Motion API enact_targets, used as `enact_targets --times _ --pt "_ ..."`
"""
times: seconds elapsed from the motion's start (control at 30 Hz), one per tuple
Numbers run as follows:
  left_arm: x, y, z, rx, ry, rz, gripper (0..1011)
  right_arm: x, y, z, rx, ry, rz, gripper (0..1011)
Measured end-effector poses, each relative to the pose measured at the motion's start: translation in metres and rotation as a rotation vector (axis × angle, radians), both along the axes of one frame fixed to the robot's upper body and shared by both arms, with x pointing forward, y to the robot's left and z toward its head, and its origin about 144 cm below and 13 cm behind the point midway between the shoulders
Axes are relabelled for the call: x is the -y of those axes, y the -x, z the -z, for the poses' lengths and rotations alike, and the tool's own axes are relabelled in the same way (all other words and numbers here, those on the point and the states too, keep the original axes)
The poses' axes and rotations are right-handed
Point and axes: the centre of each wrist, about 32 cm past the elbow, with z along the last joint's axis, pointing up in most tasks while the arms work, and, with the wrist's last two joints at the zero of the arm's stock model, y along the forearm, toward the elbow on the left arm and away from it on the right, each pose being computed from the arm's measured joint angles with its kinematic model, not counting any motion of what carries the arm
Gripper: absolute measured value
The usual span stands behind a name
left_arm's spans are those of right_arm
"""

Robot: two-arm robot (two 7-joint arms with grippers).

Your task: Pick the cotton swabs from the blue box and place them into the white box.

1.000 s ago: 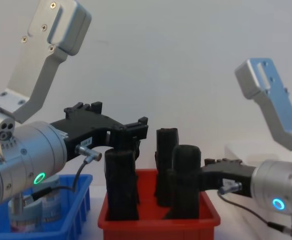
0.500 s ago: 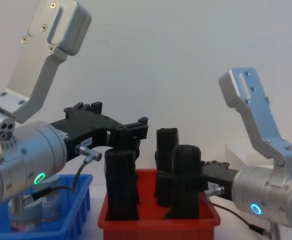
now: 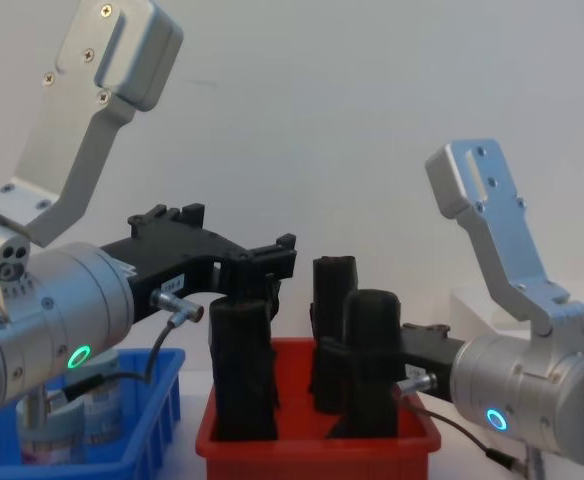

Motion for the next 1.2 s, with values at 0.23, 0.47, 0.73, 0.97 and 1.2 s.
enact_targets --times 0.23,0.47,0.73,0.97,1.2 --pt "0.0 0.0 0.0 0.0 0.0 0.0 1004 -0.001 -0.001 0.001 0.002 0.0 0.002 464" --pt "0.0 0.0 0.0 0.0 0.0 0.0 1004 -0.001 -0.001 -0.001 0.015 -0.008 0.002 419" --pt "0.0 0.0 0.0 0.0 0.0 0.0 1004 0.001 -0.003 -0.013 0.083 -0.068 0.005 382" --pt "0.0 0.0 0.0 0.0 0.0 0.0 1004 0.003 -0.008 -0.034 0.165 -0.146 0.016 355" --pt "0.0 0.0 0.0 0.0 0.0 0.0 1004 0.007 -0.015 -0.06 0.262 -0.211 0.047 355"
